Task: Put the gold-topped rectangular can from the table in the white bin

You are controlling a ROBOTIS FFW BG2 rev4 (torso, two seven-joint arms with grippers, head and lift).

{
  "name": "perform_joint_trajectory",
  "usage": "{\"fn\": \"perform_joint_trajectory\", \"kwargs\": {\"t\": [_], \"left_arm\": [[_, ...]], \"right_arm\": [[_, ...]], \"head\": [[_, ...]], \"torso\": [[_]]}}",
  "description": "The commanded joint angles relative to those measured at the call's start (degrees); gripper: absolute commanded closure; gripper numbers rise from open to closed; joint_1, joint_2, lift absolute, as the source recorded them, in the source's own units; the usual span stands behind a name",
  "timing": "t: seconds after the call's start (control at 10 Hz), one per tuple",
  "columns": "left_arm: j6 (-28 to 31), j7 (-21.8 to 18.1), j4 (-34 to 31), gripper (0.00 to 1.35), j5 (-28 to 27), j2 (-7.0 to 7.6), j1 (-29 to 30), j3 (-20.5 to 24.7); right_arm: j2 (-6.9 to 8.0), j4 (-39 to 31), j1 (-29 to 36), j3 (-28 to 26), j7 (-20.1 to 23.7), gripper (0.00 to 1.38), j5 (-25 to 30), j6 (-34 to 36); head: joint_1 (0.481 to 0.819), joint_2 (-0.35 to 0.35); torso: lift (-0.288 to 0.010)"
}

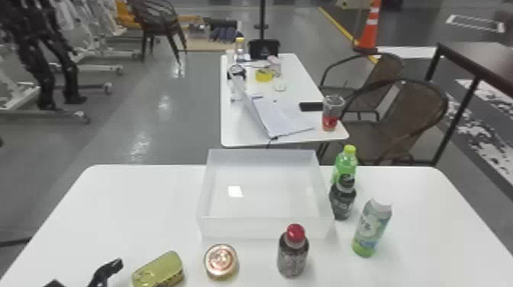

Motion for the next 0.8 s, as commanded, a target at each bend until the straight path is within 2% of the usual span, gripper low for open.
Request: {"fn": "perform_joint_trajectory", "kwargs": {"t": [0.0, 0.1, 0.3, 0.6, 0.7], "left_arm": [[0.36, -1.68, 2.56, 0.13, -1.56, 1.88, -2.48, 0.03], [0.71, -2.83, 4.05, 0.13, -1.91, 2.84, -3.54, -0.24], [1.77, -4.85, 6.07, 0.13, -1.3, 3.72, -4.77, -1.29], [2.03, -7.31, 11.26, 0.13, -1.3, 4.42, -7.93, -4.01], [1.33, -7.66, 11.44, 0.13, -3.05, 4.42, -8.72, -4.28]], "right_arm": [[0.05, 0.16, -0.15, 0.0, 0.01, 0.13, -0.02, 0.0], [0.05, 0.16, -0.24, 0.0, 0.01, 0.13, -0.02, 0.0], [0.05, 0.25, -0.24, 0.09, 0.01, 0.13, -0.02, 0.0], [0.05, 0.43, -0.5, 0.09, 0.01, 0.13, -0.11, 0.0], [0.05, 0.69, -0.5, 0.09, 0.01, 0.13, -0.81, 0.0]], "head": [[0.549, 0.0], [0.549, 0.0], [0.549, 0.0], [0.549, 0.0], [0.549, 0.0]], "torso": [[-0.1], [-0.1], [-0.1], [-0.1], [-0.1]]}}
